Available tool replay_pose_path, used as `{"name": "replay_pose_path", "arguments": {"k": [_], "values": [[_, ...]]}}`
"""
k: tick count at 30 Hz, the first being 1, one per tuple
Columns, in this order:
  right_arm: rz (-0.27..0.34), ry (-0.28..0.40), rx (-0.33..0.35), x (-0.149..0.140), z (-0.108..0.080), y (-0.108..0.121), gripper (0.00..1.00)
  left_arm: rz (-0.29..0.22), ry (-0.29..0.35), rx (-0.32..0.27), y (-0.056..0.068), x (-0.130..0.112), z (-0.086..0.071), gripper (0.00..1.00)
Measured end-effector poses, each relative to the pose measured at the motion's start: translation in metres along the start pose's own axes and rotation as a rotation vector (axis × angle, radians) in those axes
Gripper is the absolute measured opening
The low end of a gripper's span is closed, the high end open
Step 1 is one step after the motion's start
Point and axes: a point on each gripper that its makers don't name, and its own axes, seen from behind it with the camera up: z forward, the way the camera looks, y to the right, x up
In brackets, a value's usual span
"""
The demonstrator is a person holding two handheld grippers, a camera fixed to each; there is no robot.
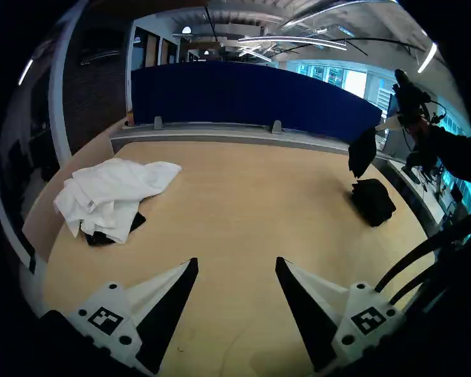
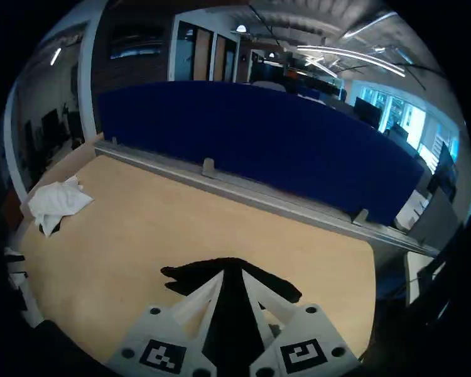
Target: Fold towel
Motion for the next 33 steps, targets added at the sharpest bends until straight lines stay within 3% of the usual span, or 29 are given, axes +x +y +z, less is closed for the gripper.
{"name": "replay_pose_path", "arguments": {"k": [6, 16, 33], "values": [[0.012, -0.02, 0.003, -0.016, 0.0, 0.004, 0.05, 0.004, 0.0, -0.003, 0.004, 0.002, 0.001, 0.91], [0.065, -0.037, -0.015, -0.058, -0.025, 0.019, 0.05, 0.008, -0.001, -0.011, 0.007, 0.004, 0.003, 0.91], [0.204, -0.144, -0.057, -0.181, -0.052, 0.026, 0.05, 0.023, -0.008, -0.023, 0.014, 0.003, 0.003, 0.91]]}}
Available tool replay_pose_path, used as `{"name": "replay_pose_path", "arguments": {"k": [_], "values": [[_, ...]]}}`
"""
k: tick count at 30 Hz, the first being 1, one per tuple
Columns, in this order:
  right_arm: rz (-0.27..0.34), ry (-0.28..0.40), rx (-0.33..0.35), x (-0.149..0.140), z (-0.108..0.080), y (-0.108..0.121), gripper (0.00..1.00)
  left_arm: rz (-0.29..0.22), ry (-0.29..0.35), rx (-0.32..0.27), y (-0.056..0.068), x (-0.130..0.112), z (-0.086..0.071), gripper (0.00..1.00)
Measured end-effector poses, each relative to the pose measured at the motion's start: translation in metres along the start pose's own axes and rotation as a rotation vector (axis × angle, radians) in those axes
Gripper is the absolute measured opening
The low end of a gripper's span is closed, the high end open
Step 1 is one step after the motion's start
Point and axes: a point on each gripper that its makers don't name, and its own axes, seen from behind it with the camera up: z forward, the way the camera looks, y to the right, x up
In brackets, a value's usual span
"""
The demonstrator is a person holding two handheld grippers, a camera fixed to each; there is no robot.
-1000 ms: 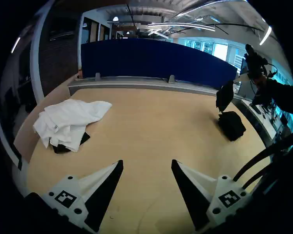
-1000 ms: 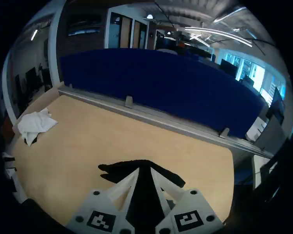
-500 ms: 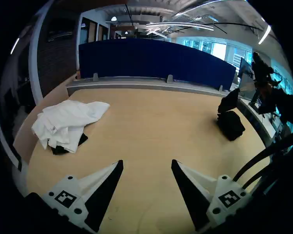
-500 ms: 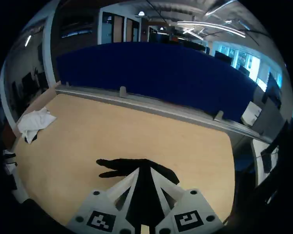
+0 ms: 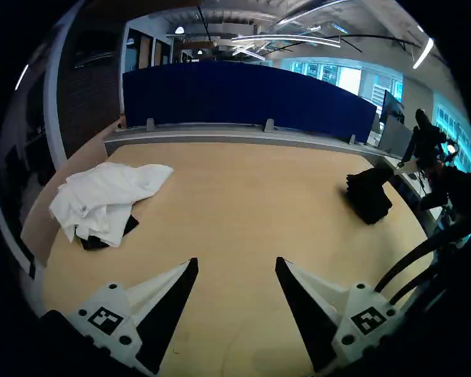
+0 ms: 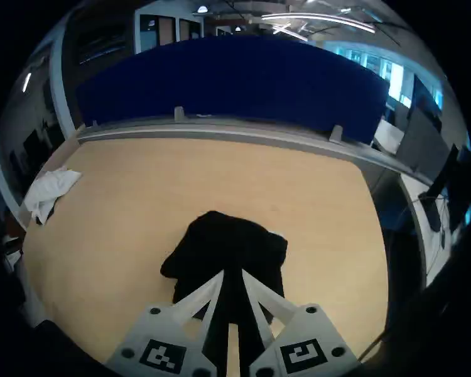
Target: Fold towel
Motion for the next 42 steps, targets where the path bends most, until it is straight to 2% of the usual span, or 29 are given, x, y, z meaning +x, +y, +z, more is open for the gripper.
{"name": "replay_pose_path", "arguments": {"k": [8, 15, 21, 27, 32, 40, 42], "values": [[0.074, -0.065, -0.023, -0.055, 0.003, 0.006, 0.05, 0.003, -0.003, 0.0, 0.001, -0.002, 0.001, 0.91], [0.117, -0.128, -0.08, -0.089, 0.013, 0.022, 0.05, 0.013, -0.006, -0.007, 0.007, -0.002, 0.002, 0.91], [0.148, -0.14, -0.106, -0.094, 0.022, 0.031, 0.05, 0.018, -0.009, -0.008, 0.009, -0.003, 0.005, 0.91], [0.149, -0.167, -0.117, -0.1, 0.031, 0.033, 0.05, 0.018, -0.009, -0.008, 0.01, -0.002, 0.005, 0.91], [0.157, -0.152, -0.117, -0.097, 0.033, 0.031, 0.07, 0.02, -0.008, -0.007, 0.011, -0.001, 0.004, 0.91], [0.177, -0.12, -0.119, -0.096, 0.03, 0.031, 0.15, 0.022, -0.008, -0.009, 0.012, 0.001, 0.006, 0.91], [0.179, -0.113, -0.123, -0.096, 0.028, 0.03, 0.22, 0.023, -0.008, -0.011, 0.012, 0.002, 0.006, 0.91]]}}
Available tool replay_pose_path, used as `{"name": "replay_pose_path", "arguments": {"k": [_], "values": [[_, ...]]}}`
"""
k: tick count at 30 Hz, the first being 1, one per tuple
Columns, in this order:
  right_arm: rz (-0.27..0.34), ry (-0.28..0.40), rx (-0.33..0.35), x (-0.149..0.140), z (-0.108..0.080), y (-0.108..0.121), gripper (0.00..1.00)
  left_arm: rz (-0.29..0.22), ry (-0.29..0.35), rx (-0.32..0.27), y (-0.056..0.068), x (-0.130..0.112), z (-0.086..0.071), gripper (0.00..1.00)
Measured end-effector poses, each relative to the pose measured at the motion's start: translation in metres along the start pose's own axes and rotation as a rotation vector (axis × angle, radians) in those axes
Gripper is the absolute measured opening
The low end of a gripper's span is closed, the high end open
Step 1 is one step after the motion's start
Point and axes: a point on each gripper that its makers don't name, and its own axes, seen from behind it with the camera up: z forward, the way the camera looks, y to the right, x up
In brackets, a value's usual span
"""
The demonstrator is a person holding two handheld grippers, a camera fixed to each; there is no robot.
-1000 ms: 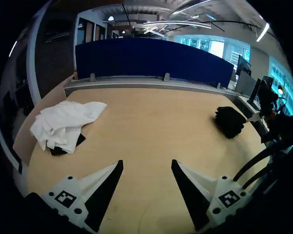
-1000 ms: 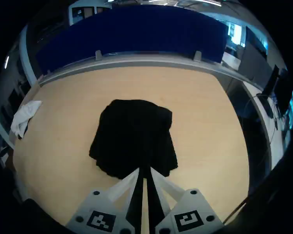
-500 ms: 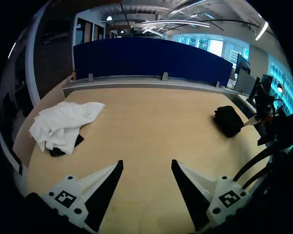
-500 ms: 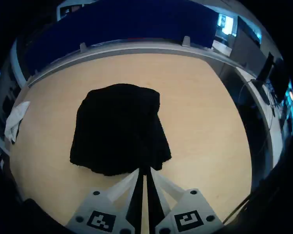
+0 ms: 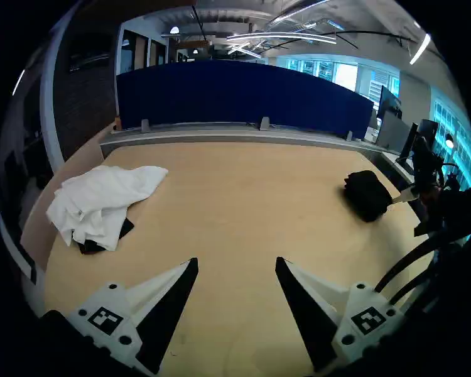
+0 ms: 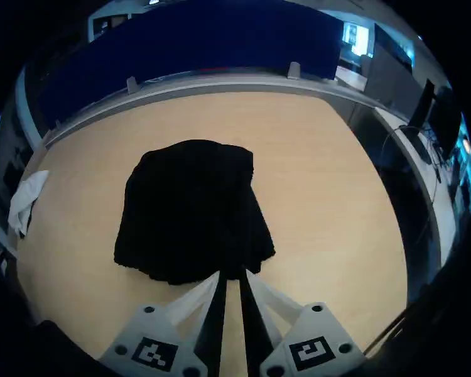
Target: Fold towel
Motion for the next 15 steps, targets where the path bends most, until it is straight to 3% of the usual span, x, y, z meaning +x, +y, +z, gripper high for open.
{"name": "replay_pose_path", "arguments": {"k": [6, 15], "values": [[0.001, 0.023, -0.012, -0.002, -0.007, 0.002, 0.51, 0.003, 0.0, -0.005, 0.001, 0.002, 0.002, 0.91], [0.007, 0.059, -0.049, 0.001, -0.014, 0.013, 0.83, 0.008, 0.002, -0.01, 0.002, 0.004, 0.004, 0.91]]}}
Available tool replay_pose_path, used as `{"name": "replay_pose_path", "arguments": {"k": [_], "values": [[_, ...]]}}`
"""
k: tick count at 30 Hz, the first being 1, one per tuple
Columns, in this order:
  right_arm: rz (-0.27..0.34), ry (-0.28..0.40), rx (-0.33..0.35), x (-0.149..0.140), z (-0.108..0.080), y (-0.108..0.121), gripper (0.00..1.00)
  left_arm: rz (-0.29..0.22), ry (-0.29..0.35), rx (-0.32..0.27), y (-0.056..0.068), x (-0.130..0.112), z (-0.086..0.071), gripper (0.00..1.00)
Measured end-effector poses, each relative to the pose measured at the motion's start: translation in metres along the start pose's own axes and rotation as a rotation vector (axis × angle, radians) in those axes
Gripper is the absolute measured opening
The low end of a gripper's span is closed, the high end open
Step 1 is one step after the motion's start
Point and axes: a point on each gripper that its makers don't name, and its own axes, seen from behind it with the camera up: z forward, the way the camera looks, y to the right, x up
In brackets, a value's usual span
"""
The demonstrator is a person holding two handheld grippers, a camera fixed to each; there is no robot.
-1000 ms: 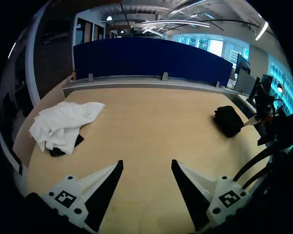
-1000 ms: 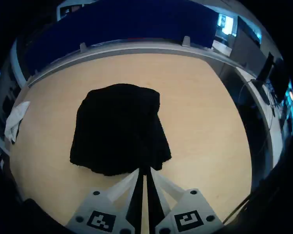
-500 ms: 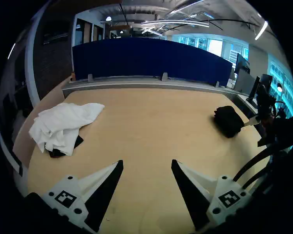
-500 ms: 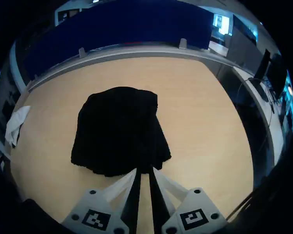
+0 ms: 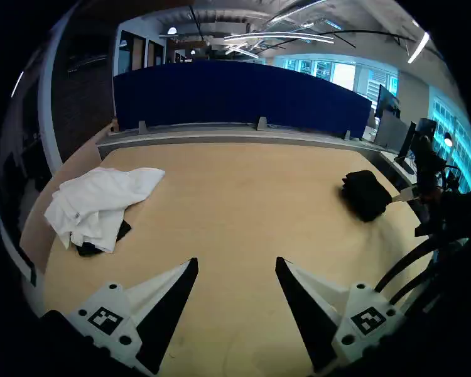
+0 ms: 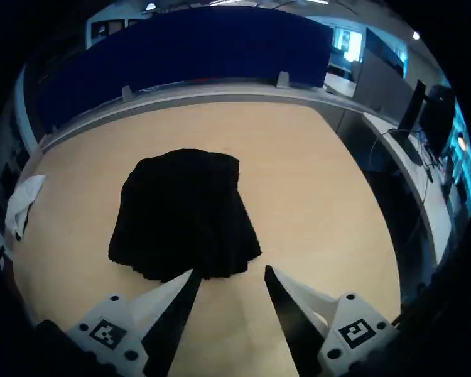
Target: Fold towel
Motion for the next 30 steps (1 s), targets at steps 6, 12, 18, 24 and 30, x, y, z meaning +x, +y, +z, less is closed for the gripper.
{"name": "replay_pose_path", "arguments": {"k": [6, 12, 18, 24, 30], "values": [[0.007, 0.029, -0.007, 0.007, -0.007, 0.002, 0.86, -0.003, 0.002, 0.0, 0.0, 0.001, 0.0, 0.91], [0.01, 0.018, -0.021, 0.005, -0.007, 0.01, 0.86, 0.001, 0.004, -0.002, 0.002, 0.002, -0.001, 0.91], [0.013, 0.007, -0.038, -0.001, -0.01, 0.017, 0.86, 0.001, 0.005, -0.002, 0.002, 0.003, 0.0, 0.91], [0.029, 0.017, -0.036, 0.001, -0.014, 0.021, 0.86, 0.002, 0.006, -0.003, 0.003, 0.001, -0.001, 0.91], [0.013, 0.04, -0.011, 0.014, -0.011, 0.011, 0.86, 0.002, 0.007, -0.005, 0.005, 0.002, -0.002, 0.91]]}}
